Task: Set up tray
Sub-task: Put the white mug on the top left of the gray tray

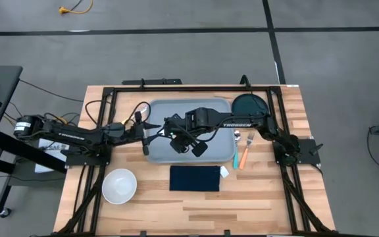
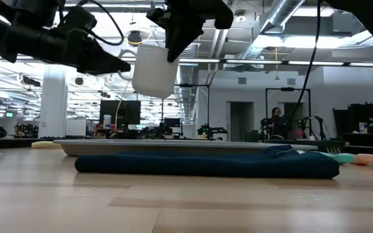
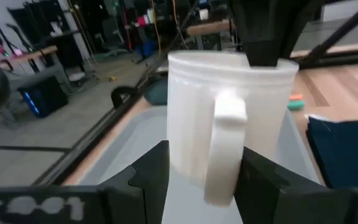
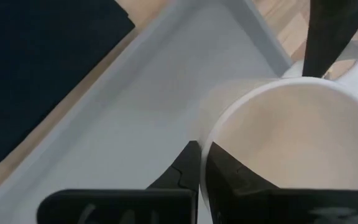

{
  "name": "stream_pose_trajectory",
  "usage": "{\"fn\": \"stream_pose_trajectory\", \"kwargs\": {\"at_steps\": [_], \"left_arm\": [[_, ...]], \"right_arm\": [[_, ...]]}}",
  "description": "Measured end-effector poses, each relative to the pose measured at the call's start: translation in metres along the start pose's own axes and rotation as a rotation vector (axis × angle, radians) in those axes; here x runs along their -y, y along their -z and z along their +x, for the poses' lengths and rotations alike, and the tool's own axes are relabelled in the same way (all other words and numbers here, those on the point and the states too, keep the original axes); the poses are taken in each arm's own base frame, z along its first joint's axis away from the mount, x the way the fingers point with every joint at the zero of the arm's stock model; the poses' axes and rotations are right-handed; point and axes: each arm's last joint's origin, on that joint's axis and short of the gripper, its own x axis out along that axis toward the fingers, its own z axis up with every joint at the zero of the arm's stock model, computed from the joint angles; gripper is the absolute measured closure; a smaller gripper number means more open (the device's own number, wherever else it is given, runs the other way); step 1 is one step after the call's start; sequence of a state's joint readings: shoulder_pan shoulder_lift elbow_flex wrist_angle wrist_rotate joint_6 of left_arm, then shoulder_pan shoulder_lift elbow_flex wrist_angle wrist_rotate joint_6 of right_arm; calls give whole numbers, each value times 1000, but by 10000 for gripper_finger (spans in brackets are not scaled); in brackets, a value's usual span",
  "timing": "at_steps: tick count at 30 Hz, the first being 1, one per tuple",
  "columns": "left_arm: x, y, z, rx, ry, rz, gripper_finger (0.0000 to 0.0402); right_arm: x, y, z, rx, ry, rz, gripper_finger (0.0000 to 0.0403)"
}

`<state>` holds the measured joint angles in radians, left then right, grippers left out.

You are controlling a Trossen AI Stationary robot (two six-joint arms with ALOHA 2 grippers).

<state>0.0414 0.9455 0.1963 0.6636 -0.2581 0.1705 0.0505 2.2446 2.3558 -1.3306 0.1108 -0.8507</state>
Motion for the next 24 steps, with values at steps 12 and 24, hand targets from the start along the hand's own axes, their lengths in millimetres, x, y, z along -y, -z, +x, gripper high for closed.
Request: {"fn": "stream_pose_trajectory", "kwargs": {"at_steps": [12, 24], "left_arm": [[-1, -1, 0, 8, -23, 7, 298], [-3, -3, 0, 18, -86, 41, 370]], "right_arm": [[2, -1, 0, 6, 18, 4, 403], [5, -1, 0, -10, 71, 47, 385]]}}
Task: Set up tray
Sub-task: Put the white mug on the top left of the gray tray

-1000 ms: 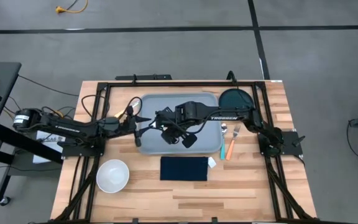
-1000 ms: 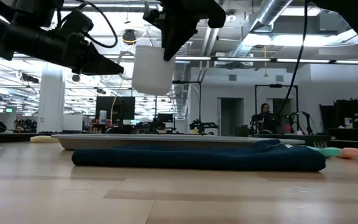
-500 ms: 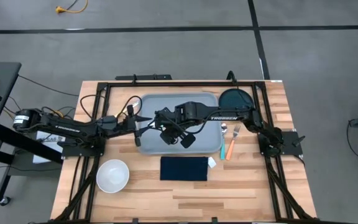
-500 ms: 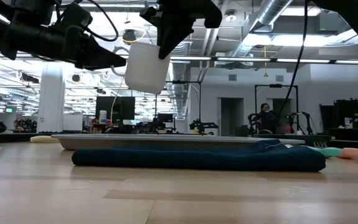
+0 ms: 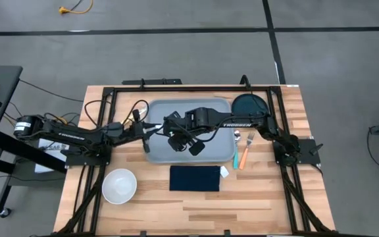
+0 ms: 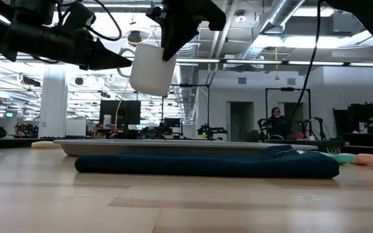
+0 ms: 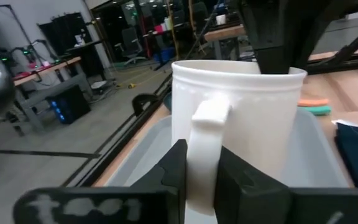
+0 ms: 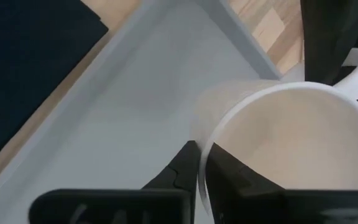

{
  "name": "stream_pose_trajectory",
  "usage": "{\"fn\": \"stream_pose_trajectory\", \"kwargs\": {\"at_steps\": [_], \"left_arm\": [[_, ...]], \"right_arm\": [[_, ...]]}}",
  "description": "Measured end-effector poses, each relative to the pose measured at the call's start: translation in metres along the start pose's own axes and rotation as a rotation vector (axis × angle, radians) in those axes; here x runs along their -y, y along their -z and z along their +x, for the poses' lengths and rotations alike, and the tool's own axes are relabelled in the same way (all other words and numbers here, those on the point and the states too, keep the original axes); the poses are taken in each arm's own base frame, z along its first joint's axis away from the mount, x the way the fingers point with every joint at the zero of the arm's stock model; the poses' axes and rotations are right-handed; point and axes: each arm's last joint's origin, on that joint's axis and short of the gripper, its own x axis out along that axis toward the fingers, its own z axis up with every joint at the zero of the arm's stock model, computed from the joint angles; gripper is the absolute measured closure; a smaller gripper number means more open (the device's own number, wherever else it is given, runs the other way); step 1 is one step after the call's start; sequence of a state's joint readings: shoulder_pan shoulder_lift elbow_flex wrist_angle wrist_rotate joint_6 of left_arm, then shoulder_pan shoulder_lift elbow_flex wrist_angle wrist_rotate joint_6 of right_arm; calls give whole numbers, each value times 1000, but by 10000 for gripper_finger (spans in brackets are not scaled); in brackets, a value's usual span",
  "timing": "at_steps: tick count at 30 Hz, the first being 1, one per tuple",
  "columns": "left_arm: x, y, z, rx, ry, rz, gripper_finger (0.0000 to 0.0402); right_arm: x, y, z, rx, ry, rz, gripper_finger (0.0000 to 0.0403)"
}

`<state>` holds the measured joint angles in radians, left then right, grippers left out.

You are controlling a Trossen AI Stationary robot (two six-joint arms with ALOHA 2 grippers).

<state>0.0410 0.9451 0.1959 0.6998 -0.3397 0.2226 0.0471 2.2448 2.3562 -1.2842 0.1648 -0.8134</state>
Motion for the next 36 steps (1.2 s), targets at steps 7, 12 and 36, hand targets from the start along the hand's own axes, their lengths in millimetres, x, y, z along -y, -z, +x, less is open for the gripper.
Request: {"fn": "stream_pose_trajectory", "kwargs": {"at_steps": [7, 12, 36], "left_arm": [[-4, 2, 0, -36, -135, -2, 392], [-10, 3, 0, -60, -238, -24, 401], [-63, 46, 3, 20, -444, -311, 401]], "right_arm": [[3, 7, -2, -49, 24, 87, 348], [9, 19, -10, -73, 21, 159, 332], [40, 94, -45, -67, -102, 550, 326]]}}
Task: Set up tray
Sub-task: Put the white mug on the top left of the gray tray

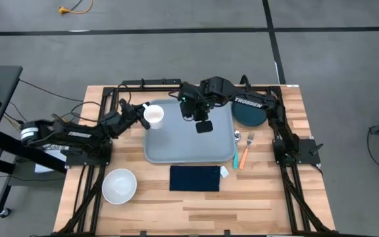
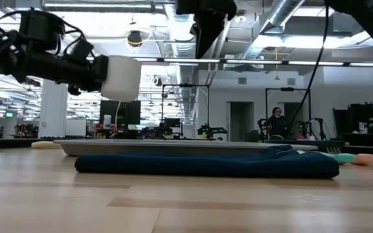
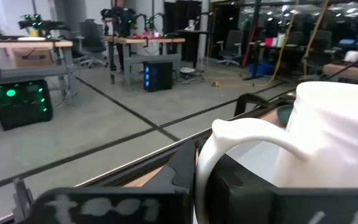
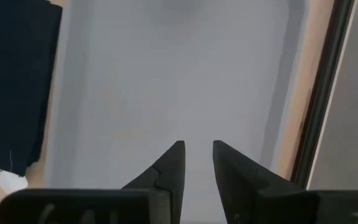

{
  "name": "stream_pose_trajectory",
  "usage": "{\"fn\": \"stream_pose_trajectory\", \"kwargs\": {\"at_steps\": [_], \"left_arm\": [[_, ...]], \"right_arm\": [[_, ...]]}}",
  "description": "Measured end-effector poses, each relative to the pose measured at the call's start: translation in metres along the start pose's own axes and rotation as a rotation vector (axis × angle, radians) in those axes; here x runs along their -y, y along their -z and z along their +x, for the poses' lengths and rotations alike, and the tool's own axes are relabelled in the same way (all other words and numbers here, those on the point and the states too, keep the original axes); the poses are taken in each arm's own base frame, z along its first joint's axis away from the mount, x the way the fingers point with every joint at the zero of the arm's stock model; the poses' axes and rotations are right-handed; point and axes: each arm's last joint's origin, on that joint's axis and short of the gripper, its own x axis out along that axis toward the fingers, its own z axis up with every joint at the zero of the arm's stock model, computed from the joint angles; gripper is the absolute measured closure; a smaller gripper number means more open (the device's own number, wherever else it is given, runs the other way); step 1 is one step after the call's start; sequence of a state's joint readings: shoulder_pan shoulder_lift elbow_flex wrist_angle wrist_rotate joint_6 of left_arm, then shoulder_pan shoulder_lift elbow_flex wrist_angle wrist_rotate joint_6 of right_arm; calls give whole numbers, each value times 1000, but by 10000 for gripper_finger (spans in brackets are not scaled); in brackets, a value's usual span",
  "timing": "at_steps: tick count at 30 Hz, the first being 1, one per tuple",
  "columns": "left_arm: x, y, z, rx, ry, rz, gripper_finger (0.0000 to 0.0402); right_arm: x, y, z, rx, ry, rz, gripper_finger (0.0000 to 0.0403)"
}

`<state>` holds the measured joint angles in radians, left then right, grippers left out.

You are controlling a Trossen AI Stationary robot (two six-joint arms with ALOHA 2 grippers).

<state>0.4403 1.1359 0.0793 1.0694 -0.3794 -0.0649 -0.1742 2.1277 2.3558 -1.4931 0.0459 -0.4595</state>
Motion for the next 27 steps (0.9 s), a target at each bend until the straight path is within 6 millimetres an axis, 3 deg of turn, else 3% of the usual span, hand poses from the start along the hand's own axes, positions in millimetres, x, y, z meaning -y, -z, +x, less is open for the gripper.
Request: {"fn": "stream_pose_trajectory", "kwargs": {"at_steps": [7, 16, 27], "left_arm": [[2, 13, 28, -31, -52, -8, 401], [-2, 36, 58, -40, -232, -25, 401], [-13, 45, 65, -83, -317, -1, 401]], "right_arm": [[9, 4, 0, 0, 5, 24, 326], [7, 3, 0, -1, 3, 17, 326], [-1, 2, 0, -7, -26, 1, 326]]}}
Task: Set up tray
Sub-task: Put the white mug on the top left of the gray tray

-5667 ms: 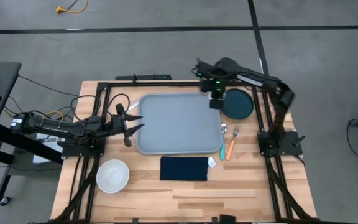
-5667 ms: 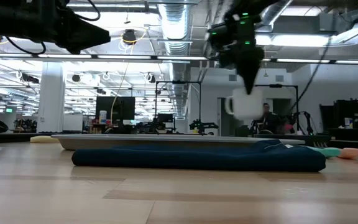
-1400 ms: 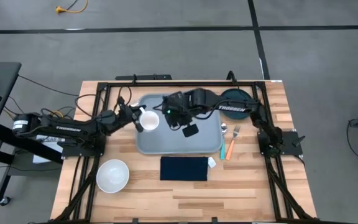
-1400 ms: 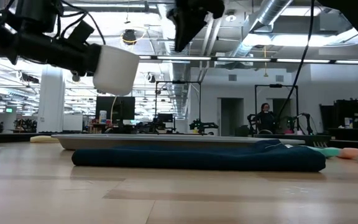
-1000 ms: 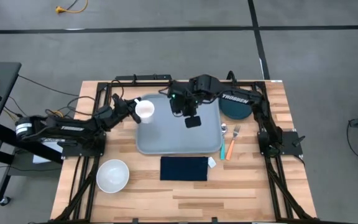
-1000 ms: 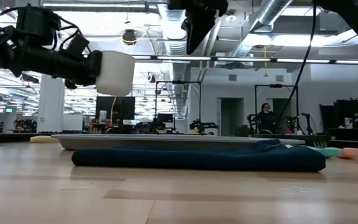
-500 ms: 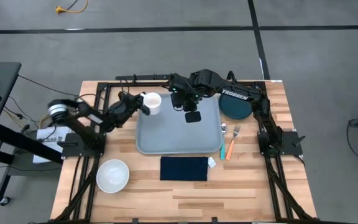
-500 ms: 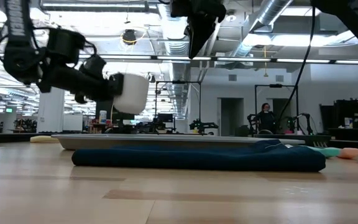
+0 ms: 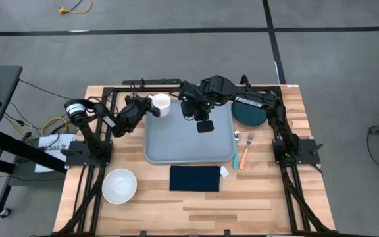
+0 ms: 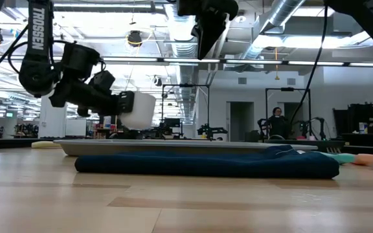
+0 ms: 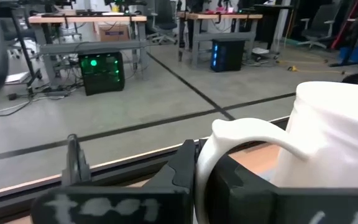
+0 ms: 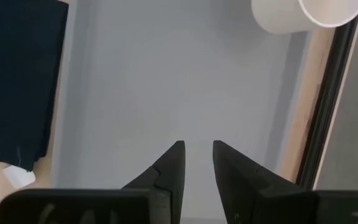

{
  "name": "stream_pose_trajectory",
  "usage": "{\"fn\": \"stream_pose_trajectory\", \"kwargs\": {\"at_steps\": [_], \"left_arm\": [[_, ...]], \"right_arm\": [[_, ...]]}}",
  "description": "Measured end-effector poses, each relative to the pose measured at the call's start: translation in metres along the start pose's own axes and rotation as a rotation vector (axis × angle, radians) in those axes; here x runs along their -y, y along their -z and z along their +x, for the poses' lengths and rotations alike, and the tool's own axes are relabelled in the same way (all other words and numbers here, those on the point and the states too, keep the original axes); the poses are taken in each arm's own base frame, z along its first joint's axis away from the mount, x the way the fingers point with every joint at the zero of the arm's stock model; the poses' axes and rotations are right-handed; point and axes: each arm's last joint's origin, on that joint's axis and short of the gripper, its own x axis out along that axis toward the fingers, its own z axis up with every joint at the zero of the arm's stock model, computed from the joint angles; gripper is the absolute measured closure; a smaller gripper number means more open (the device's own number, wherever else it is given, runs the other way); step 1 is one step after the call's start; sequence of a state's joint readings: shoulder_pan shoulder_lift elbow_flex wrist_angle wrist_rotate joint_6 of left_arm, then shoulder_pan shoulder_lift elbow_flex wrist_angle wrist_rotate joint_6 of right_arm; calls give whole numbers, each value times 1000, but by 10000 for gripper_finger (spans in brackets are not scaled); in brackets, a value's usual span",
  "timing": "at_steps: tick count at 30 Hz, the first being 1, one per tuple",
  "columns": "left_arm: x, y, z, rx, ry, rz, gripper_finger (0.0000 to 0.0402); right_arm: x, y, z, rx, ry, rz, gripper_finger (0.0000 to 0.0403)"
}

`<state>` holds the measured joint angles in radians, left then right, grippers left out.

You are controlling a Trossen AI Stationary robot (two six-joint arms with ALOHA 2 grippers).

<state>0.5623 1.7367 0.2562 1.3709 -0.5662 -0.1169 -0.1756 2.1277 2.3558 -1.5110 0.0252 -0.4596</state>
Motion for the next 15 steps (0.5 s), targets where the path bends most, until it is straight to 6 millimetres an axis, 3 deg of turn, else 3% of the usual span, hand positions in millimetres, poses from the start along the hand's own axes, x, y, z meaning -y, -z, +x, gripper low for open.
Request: {"fn": "stream_pose_trajectory", "kwargs": {"at_steps": [15], "left_arm": [[-12, 7, 4, -64, -102, 68, 401]], "right_arm": [[-2, -1, 0, 1, -2, -5, 326]]}}
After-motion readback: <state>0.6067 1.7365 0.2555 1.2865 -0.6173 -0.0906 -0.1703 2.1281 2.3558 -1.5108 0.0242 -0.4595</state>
